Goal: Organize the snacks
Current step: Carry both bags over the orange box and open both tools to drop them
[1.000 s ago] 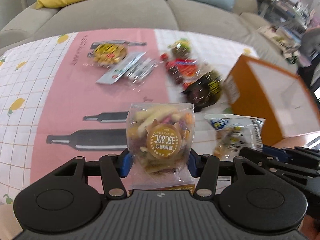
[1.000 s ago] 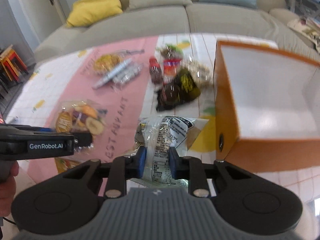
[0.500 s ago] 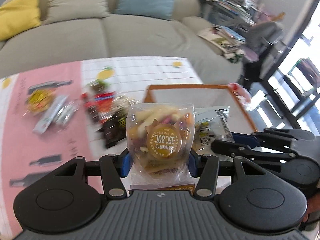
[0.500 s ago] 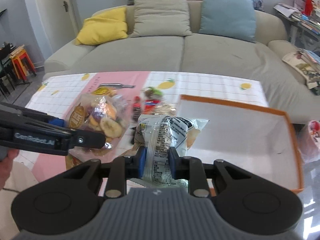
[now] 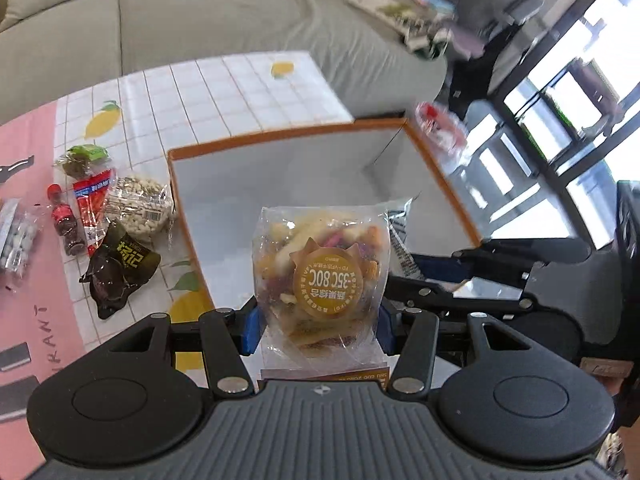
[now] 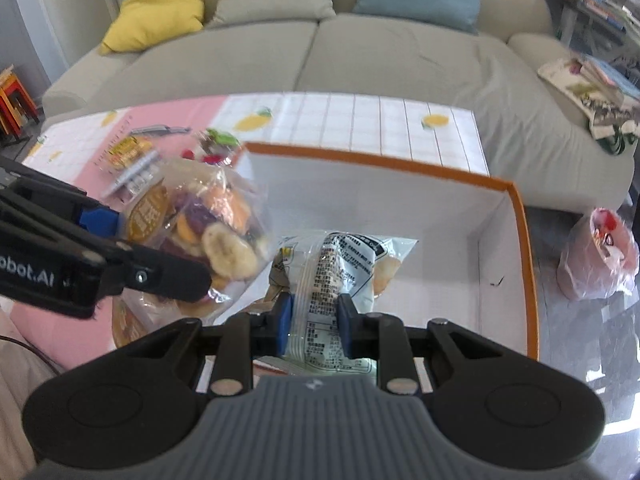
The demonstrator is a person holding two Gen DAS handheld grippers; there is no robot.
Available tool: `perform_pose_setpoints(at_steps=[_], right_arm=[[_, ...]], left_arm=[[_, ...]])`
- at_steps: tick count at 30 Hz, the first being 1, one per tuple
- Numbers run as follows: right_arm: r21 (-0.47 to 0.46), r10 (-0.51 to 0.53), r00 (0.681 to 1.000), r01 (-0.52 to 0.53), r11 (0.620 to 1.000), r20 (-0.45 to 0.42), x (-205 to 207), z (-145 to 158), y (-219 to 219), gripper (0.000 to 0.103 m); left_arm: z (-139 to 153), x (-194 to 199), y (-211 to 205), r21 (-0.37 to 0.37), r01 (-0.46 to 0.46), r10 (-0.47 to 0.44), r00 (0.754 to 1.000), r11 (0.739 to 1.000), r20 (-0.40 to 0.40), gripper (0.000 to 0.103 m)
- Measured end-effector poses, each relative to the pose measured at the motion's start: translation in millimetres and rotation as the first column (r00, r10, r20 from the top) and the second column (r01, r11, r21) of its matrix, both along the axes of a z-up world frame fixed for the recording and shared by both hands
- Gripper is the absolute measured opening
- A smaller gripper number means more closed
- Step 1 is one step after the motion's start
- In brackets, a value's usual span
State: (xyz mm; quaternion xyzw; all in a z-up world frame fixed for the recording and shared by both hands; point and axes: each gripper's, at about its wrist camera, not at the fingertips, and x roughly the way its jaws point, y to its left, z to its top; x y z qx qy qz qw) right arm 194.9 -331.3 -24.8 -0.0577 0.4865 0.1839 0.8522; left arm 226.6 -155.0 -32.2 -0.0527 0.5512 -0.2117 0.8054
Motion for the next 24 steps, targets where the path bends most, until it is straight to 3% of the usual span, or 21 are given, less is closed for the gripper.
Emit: perform_pose_setpoints(at_steps=[14,24], right_arm=[[-0.027,0.086,0.98,-0.093,0.995,-0.182,48,-69,-10,0.022],[-0.024,0.11,0.953,-0.122,0.992,-0.283,56,-96,-6,0.023]], left_arm=[[-49,26,-38,0.19,0.131,-0.111,0.987,0.973,-0.116,0.061],[-67,33,-46,0.246,0.117,-0.072,0.981,0.962,-0.182,0.063]])
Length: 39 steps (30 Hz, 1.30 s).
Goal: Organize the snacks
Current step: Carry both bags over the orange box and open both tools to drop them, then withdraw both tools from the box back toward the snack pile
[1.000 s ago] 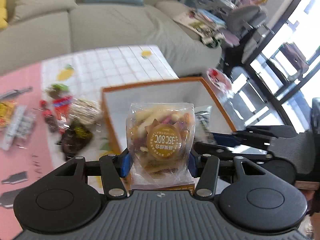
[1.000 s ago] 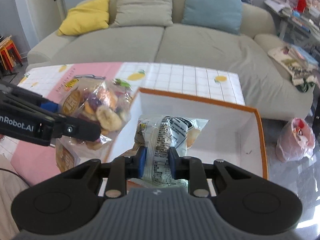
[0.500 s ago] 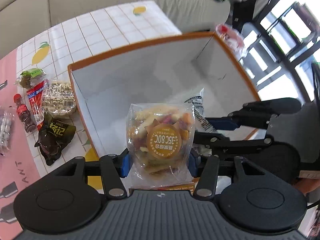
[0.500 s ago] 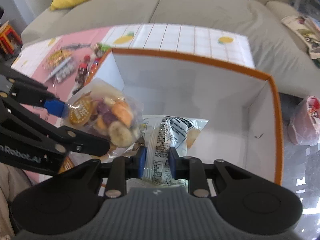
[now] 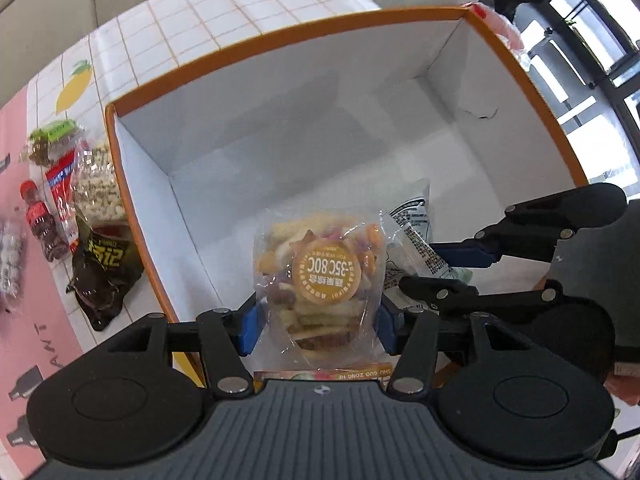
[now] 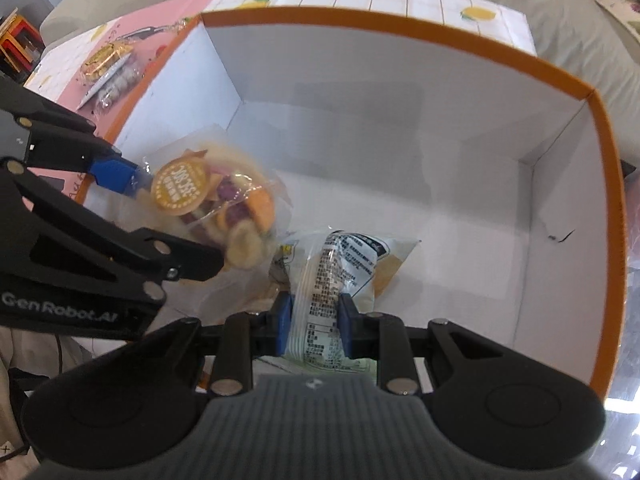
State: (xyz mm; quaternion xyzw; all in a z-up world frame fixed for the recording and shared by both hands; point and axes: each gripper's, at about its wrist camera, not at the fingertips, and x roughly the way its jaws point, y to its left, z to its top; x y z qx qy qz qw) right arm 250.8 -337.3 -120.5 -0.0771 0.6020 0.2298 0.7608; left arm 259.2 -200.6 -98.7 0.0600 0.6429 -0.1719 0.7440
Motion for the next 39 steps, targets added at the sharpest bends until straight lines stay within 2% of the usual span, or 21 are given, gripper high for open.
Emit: perform_pose_setpoints(at_steps=[9,11,15,17,21,26,28,34,36,39], right_arm=[[-0.036,-0.019,0.999,0.017,0.999,-0.042,6,-6,5,0.025],[-0.046,-0.023,0.999,0.021,0.999,-0.048,8,-5,7,0.042],[-0.058,-0.03,0.998,0.027,0.998,-0.056,9,3,9,0.051],[-0.07,-0.033,0.998,0.029,0.997,-0.055,9,9,10,0.063],[-0.125,-0.041,0.998,0.035,0.992,-0.05,8,22,15,0.065],[-0.106,-0.083,0.996,0.086,0.991,0.032,-8,51,14,0.071],[-0.103,-0.116,0.991,0.123,0.987,0.069,-15,63,15,0.079],[0.008,-0.195,0.954,0.199,0.98,0.227,-51,101,25,0.084],[0.035,-0.248,0.93,0.248,0.968,0.273,-64,111,32,0.084],[0.079,-0.329,0.888,0.321,0.944,0.32,-80,120,45,0.084]], left_arm=[[3,3,2,0.024,-0.034,0.034,0.999,0.999,-0.006,0.081],[7,4,6,0.01,-0.051,0.051,0.999,0.999,-0.011,0.085],[19,3,16,-0.04,-0.085,0.085,0.996,0.996,-0.001,0.088],[28,-1,20,-0.057,-0.085,0.086,0.996,0.995,0.01,0.088],[50,-14,29,-0.096,-0.085,0.092,0.994,0.992,0.067,0.088],[77,-35,43,-0.133,-0.074,0.095,0.983,0.988,0.16,0.088],[88,-45,54,-0.158,-0.082,0.112,0.975,0.984,0.194,0.088],[112,-76,90,-0.202,-0.112,0.172,0.935,0.973,0.309,0.088],[119,-86,105,-0.213,-0.141,0.209,0.914,0.967,0.347,0.088],[122,-103,131,-0.232,-0.183,0.267,0.869,0.955,0.417,0.088]])
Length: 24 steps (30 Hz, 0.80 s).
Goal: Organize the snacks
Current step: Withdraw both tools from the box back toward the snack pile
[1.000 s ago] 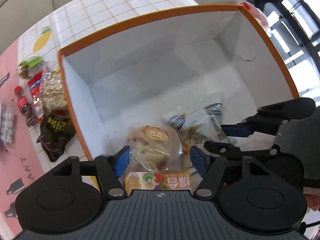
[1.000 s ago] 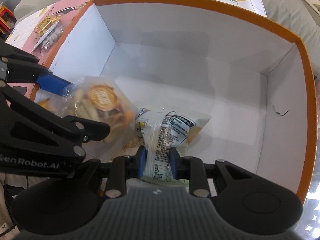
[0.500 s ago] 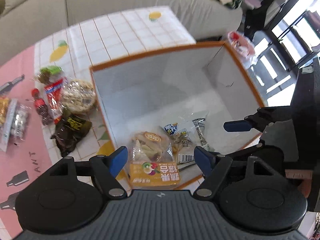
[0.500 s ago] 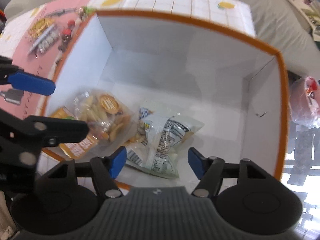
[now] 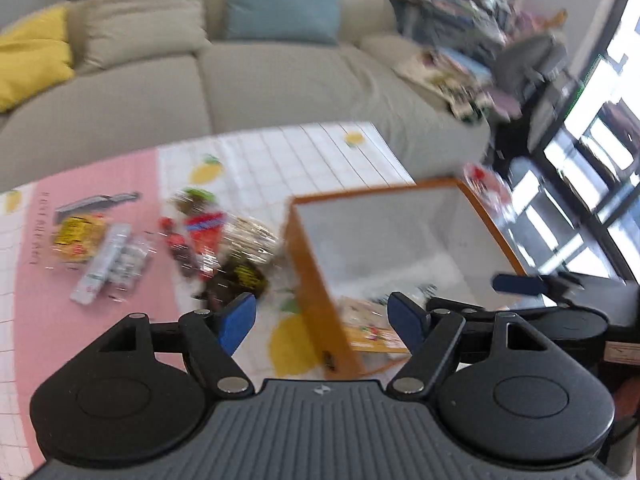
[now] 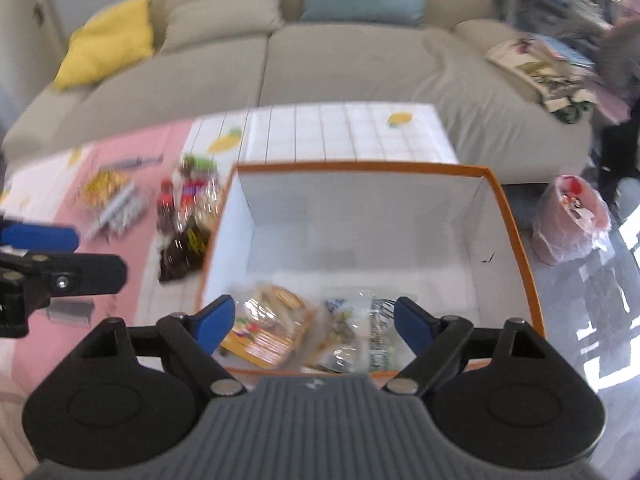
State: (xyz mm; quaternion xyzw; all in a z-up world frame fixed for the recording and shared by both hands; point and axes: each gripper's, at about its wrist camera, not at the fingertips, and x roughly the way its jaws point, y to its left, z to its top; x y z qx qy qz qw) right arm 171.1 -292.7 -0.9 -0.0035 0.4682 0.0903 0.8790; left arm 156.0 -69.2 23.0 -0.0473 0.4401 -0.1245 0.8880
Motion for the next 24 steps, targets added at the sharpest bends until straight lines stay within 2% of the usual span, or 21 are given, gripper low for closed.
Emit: perform_pose_setpoints(at_steps=[3,8,12,15,18,24], right_arm=[[0.051,-0.054,0.997,0.052,0.997,0.056,-17,4,19,0.084],[0.114,-0.081,0.989,0.067,0.991,0.127,-42,5,56,0.084],[0.166,-0.111,0.974,0.079,0.983,0.196,-57,-2,87,0.085],[0.142,-0.125,0.965,0.094,0.985,0.23,-64,-14,114,0.085],[0.113,-0.056,0.968,0.029,0.993,0.244,-69,-26,137,0.085],[0.076,0.028,0.969,-0.048,0.996,0.244,-65,-55,165,0.069]], left_arm=[[-3,-15,27,-0.003,-0.06,0.06,0.997,0.998,0.049,0.086],[-16,-39,70,-0.007,-0.169,0.169,0.979,0.986,0.117,0.084],[-35,-52,104,-0.025,-0.244,0.245,0.96,0.969,0.136,0.081],[-52,-59,127,-0.029,-0.284,0.285,0.95,0.959,0.127,0.079],[-66,-66,142,-0.037,-0.299,0.301,0.945,0.954,0.128,0.077],[-87,-64,162,-0.088,-0.3,0.309,0.944,0.95,0.119,0.072]])
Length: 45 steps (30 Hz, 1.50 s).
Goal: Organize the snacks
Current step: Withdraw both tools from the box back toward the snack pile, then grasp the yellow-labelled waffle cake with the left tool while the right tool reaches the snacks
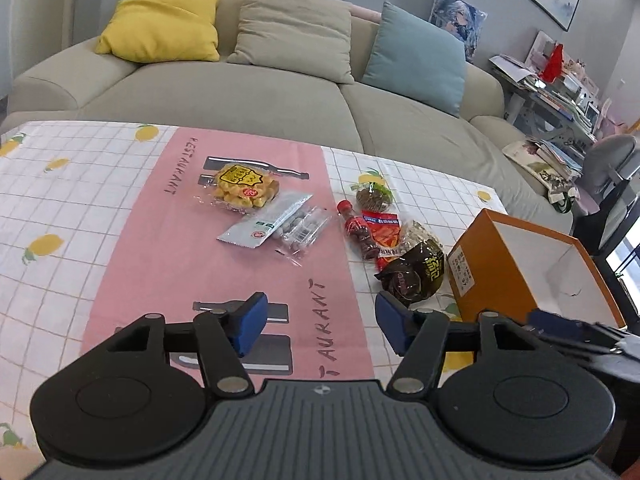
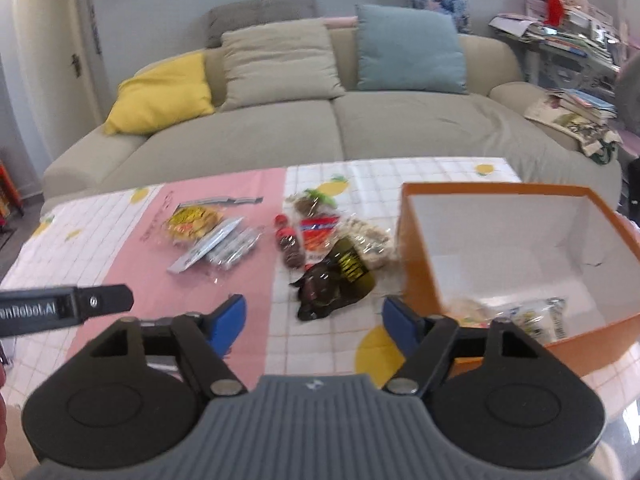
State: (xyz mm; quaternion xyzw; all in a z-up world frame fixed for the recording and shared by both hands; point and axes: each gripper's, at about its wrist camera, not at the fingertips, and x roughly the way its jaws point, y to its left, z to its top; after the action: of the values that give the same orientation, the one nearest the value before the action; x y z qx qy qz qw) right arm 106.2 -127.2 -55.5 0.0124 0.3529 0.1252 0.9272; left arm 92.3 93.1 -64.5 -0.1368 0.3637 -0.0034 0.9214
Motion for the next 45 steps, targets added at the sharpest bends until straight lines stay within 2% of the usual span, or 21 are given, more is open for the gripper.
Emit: perform_pose_setpoints(at_steps=[2,3,10,18,21,27,30,31,32,34,38,41,43,45], right_arm=[[-0.023,0.019,1.0,-0.019,1.0,-0.015,4,-9,7,0.054],[-0.034,0.028,0.999,-0.029,0.999,-0.023,6,-15,11,0.052],[-0.071,0.06,0.997,-0.063,0.995,-0.042,34,-40,28,0.052],[-0.09,0.018,0.998,-0.023,0.996,-0.063,79,-57,36,0.06],[-0.102,0.03,0.998,-0.035,0.994,-0.055,92,-60,41,0.064],[-0.142,0.055,0.998,-0.055,0.988,-0.004,133,-58,55,0.069],[-0.132,0.058,0.998,-0.057,0.99,0.002,163,-59,62,0.069],[-0.12,0.058,0.998,-0.058,0.991,-0.002,175,-60,63,0.07],[-0.112,0.056,0.998,-0.057,0.992,-0.005,184,-61,66,0.076],[-0.104,0.058,0.998,-0.06,0.993,-0.016,207,-63,71,0.086],[-0.155,0.069,0.998,-0.068,0.986,0.003,242,-66,87,0.086],[-0.132,0.065,0.998,-0.068,0.989,-0.026,268,-70,92,0.085],[-0.12,0.057,0.996,-0.065,0.991,-0.071,282,-76,95,0.082],[-0.108,0.064,0.993,-0.075,0.991,-0.101,290,-83,96,0.073]], left_arm=[[-7,1,1,0.016,0.006,-0.006,1.0,1.0,0.008,0.072],[-12,3,2,0.023,0.005,-0.006,1.0,1.0,0.001,0.072],[-30,31,3,0.07,0.033,-0.03,0.999,0.997,-0.044,0.072],[-45,74,10,0.14,0.053,-0.044,0.996,0.989,-0.071,0.072],[-43,93,14,0.18,0.056,-0.048,0.998,0.982,-0.049,0.073],[-38,140,32,0.227,0.054,-0.057,0.998,0.973,0.008,0.079],[-43,166,48,0.225,0.035,-0.037,0.999,0.974,0.003,0.081],[-44,173,52,0.231,0.031,-0.034,0.999,0.973,0.007,0.086],[-47,180,56,0.232,0.036,-0.039,0.999,0.972,0.009,0.091],[-52,195,63,0.238,0.047,-0.043,0.999,0.97,-0.019,0.091],[-67,221,68,0.236,0.09,-0.075,0.995,0.967,-0.072,0.092],[-78,232,68,0.239,0.104,-0.08,0.991,0.965,-0.111,0.092],[-85,237,66,0.25,0.122,-0.095,0.988,0.961,-0.119,0.093],[-92,241,66,0.275,0.117,-0.082,0.988,0.954,-0.134,0.097]])
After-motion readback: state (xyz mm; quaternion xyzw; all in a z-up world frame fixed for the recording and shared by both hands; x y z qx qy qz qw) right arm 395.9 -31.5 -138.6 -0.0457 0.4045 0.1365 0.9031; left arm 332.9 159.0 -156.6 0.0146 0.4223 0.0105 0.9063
